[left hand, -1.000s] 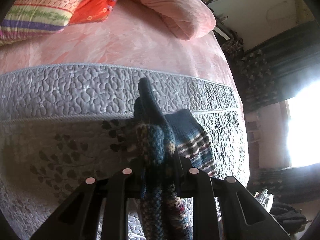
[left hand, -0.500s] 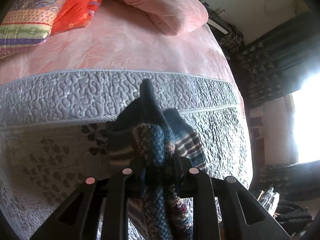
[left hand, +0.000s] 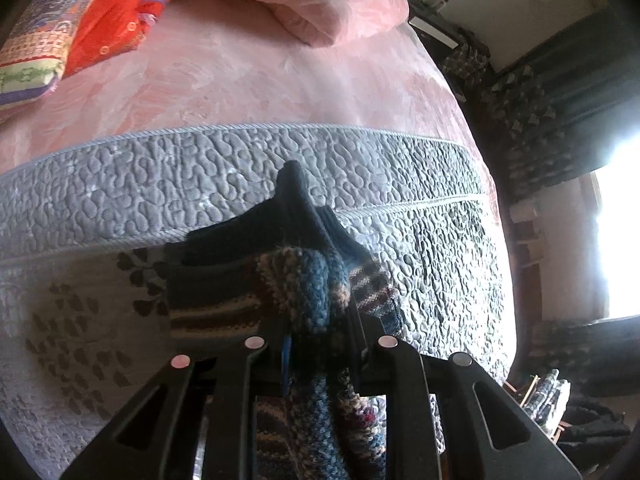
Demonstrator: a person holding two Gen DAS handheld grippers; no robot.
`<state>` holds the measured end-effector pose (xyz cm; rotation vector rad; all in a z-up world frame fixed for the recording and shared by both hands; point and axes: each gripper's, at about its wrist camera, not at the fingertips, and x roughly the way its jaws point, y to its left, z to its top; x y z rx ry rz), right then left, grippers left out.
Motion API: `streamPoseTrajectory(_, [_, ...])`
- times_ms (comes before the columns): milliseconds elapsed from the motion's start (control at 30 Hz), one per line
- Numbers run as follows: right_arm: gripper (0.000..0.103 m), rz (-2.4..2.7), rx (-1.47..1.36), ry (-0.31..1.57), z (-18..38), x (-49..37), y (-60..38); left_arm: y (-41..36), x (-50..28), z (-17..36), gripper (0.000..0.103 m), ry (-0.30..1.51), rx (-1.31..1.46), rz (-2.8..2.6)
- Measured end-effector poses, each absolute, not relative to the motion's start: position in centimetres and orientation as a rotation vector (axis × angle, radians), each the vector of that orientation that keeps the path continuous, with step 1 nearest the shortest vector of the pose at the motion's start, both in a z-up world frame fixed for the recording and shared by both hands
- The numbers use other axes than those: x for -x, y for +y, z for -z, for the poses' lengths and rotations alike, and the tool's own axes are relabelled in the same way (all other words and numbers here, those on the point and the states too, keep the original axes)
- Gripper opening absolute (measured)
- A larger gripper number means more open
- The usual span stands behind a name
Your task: Fold small clothes
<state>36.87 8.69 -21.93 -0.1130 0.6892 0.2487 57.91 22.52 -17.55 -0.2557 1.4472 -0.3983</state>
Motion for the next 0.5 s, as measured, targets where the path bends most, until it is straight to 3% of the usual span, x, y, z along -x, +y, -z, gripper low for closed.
streamPoseTrajectory(500, [0.02, -0.211, 0.023, 0.724, 24.2, -37.2, 3.5, 16.6, -58.1, 20.5, 0.021, 1.479, 0.181, 0.386])
